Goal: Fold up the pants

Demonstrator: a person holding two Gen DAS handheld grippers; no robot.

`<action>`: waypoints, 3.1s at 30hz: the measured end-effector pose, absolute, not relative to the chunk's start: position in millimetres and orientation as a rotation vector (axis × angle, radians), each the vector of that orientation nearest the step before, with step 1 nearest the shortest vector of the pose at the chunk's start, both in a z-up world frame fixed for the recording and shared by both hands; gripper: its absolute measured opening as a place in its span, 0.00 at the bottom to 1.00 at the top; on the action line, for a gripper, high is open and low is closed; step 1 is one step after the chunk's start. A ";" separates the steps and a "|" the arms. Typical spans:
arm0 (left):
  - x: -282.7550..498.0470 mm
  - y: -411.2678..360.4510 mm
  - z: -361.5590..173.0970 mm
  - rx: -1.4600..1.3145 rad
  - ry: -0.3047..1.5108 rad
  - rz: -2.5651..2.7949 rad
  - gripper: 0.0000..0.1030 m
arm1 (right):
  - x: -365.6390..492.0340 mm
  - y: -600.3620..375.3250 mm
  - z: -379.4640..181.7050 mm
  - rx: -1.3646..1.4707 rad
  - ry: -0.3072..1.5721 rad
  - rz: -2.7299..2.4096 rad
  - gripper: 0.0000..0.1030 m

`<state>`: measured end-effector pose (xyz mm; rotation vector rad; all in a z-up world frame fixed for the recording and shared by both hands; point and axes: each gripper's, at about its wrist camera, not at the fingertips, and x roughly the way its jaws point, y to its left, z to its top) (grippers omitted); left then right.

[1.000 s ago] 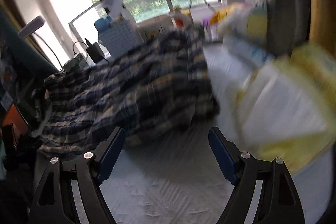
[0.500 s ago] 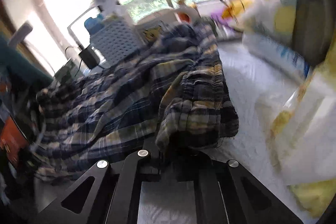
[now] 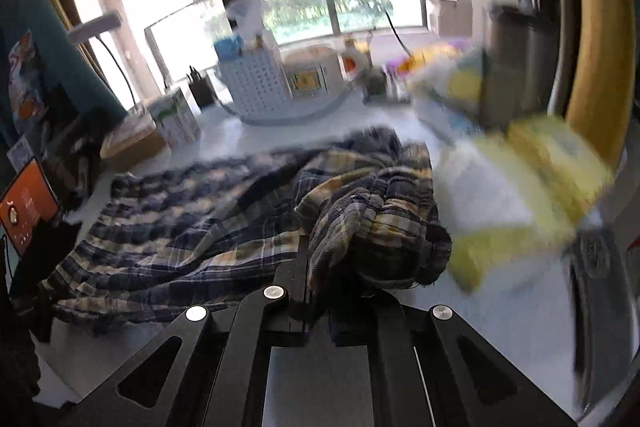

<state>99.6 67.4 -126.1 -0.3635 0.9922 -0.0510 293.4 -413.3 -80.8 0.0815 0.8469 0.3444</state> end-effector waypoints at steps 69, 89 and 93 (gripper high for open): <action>311.1 112.6 -116.5 -0.120 0.942 -0.134 0.01 | 318.9 -358.2 -104.9 -0.074 0.836 0.354 0.68; 224.6 122.6 -77.9 -0.127 0.837 -0.067 0.23 | 301.9 -344.4 -105.2 -0.098 0.820 0.372 0.68; 174.5 90.7 -84.7 -0.160 0.859 -0.151 0.33 | 281.8 -328.2 -103.3 -0.124 0.820 0.444 0.68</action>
